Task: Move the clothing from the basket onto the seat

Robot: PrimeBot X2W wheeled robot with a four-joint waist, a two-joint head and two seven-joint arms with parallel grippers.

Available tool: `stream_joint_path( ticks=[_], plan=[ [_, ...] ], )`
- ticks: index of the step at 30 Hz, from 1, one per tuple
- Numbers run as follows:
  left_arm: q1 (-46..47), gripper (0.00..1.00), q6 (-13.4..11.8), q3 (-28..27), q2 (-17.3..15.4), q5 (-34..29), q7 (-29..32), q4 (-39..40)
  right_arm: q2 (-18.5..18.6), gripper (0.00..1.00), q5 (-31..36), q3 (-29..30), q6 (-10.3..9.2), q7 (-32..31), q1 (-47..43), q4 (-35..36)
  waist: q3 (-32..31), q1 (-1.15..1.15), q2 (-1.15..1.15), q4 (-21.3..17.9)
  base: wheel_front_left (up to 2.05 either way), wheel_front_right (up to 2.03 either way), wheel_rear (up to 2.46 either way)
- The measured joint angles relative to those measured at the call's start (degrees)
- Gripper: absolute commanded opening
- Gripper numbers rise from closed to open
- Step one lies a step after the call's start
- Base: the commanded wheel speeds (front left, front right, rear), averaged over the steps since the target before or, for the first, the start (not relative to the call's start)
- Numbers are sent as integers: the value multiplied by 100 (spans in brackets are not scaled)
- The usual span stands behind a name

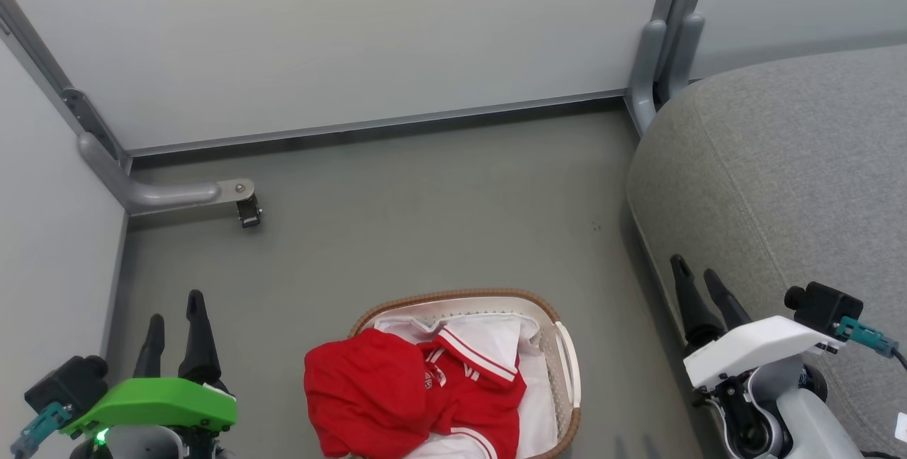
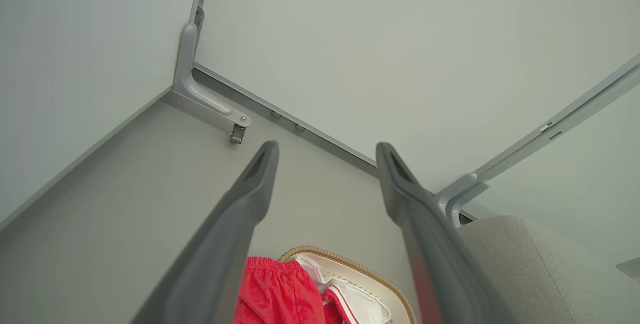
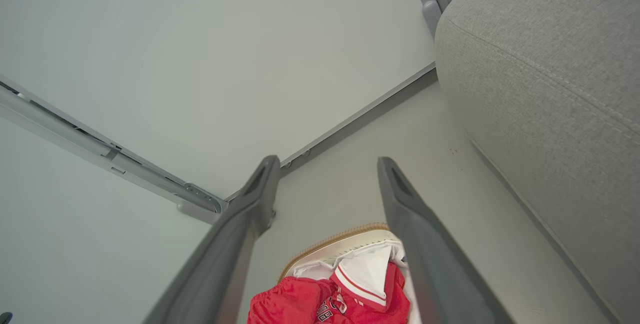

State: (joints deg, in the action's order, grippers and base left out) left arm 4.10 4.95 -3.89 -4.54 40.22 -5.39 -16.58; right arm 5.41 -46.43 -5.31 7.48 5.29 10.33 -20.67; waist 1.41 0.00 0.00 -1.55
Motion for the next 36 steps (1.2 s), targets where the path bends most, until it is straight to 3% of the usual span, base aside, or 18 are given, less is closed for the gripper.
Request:
stream_joint_path(
  ticks=[23, 36],
  plan=[
    [6, 100, -349, 599, -308, -1564, -361, 242, 62, 100, 1532, -380, 0, 368, 253, -358, 69, 0, 0, -12, 0, 0, 0],
    [7, 100, -441, 725, -297, -2118, -532, 269, 22, 100, 2299, -304, 0, 542, 272, -408, 48, 0, 0, -24, 0, 0, 0]
  ],
)
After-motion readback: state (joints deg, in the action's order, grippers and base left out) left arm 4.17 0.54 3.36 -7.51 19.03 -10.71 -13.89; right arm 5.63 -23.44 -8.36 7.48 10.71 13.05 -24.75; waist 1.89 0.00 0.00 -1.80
